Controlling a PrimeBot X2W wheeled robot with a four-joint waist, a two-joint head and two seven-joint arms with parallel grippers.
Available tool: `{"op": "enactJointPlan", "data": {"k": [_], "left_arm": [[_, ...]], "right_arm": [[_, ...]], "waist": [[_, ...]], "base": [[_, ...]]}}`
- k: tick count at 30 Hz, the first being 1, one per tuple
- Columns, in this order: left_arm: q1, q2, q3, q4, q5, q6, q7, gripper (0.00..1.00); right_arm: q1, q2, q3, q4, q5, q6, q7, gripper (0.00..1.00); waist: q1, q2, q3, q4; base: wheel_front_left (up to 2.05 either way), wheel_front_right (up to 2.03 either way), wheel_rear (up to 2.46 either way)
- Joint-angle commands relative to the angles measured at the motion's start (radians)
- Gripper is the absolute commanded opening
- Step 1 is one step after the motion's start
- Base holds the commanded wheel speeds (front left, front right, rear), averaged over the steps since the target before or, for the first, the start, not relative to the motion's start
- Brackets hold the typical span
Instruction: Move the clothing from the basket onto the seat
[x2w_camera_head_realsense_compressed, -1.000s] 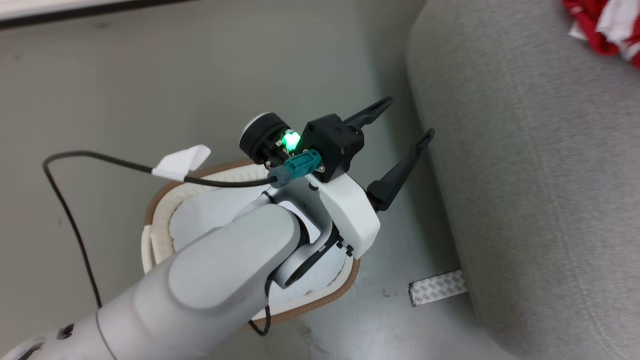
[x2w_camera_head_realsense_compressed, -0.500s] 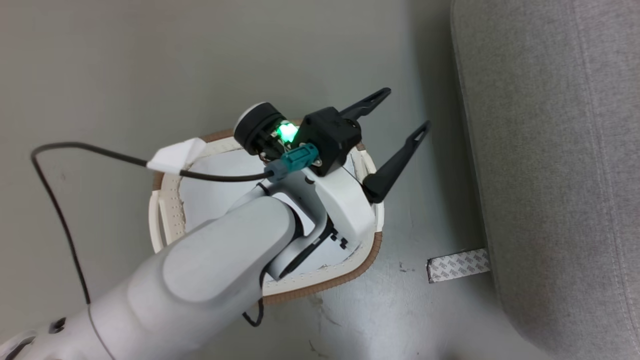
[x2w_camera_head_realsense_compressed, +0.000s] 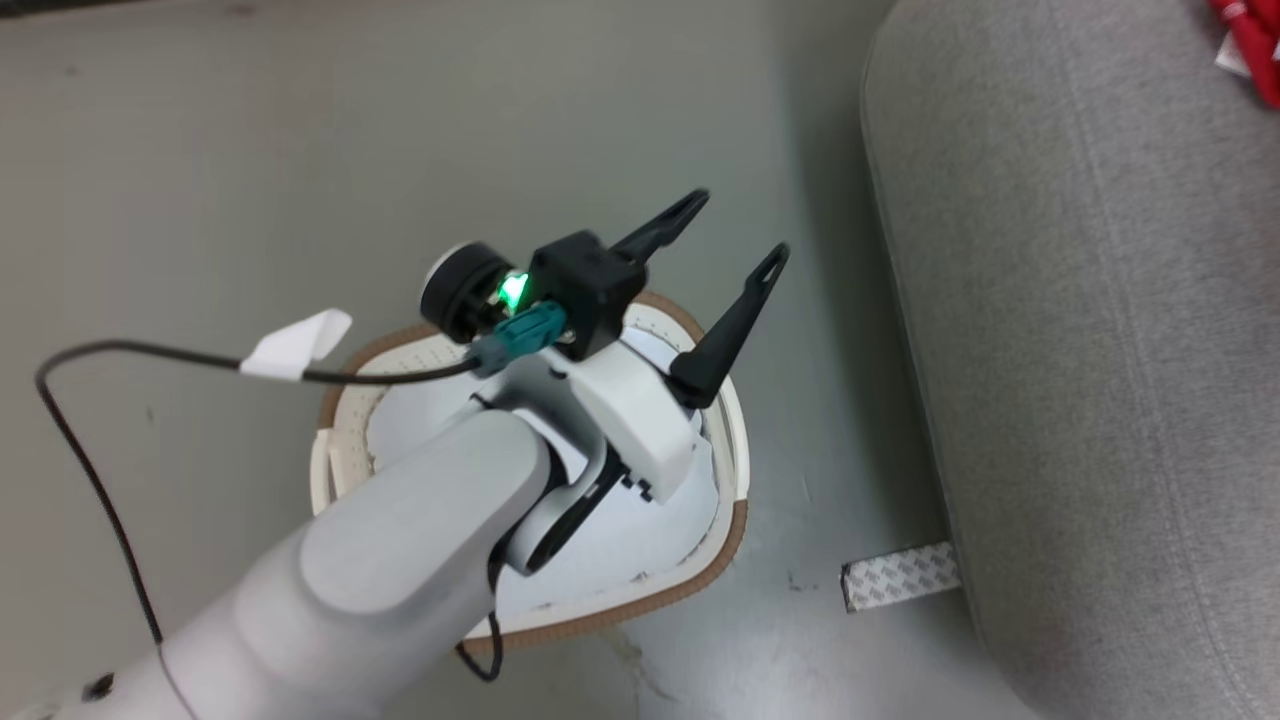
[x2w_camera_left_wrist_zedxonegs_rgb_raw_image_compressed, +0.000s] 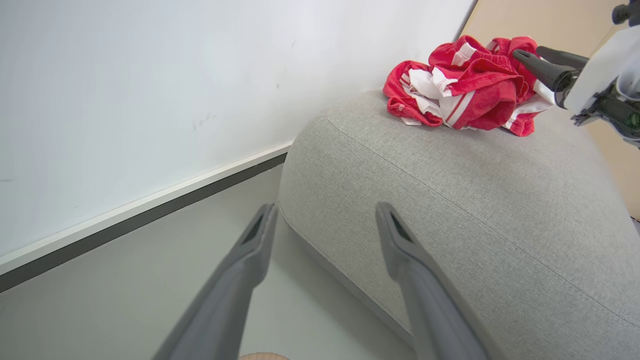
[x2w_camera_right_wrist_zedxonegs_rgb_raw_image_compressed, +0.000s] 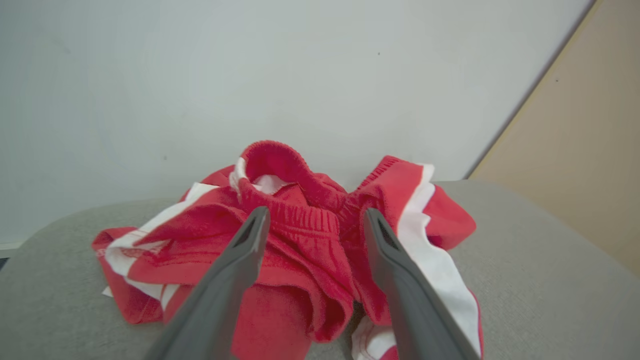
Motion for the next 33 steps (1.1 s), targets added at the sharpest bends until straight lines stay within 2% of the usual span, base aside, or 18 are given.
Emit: {"op": "enactJointPlan", "data": {"k": [1,11,20,25,33], "left_arm": [[0.028,0.012,0.009,0.007,-0.017,0.004,-0.015,1.00],[0.169,0.066,0.054,0.062,-0.056,0.047,-0.114,1.00],[0.356,0.089,0.137,0.119,-0.080,0.078,-0.165,1.00],[0.487,0.068,0.257,0.096,-0.010,0.085,-0.164,1.00],[0.708,-0.001,0.475,0.059,0.113,0.053,-0.164,1.00]], "right_arm": [[0.029,0.009,0.028,-0.028,0.009,-0.003,-0.008,1.00],[0.305,0.106,0.259,-0.336,0.137,-0.003,-0.007,1.00],[0.540,0.183,0.378,-0.494,0.171,-0.003,-0.007,1.00],[0.640,0.214,0.419,-0.541,0.176,-0.003,-0.007,1.00],[0.776,0.232,0.470,-0.570,0.161,-0.003,-0.007,1.00]], "waist": [[-0.0001,0.0000,-0.045,-0.001],[-0.0001,0.0000,-0.223,0.012],[-0.0001,0.0000,-0.361,0.038],[-0.0001,0.0000,-0.418,0.051],[-0.0001,0.0000,-0.500,0.064]], "base": [[0.00,0.00,0.00],[0.00,0.00,0.00],[0.00,0.00,0.00],[0.00,0.00,0.00],[0.00,0.00,0.00]]}}
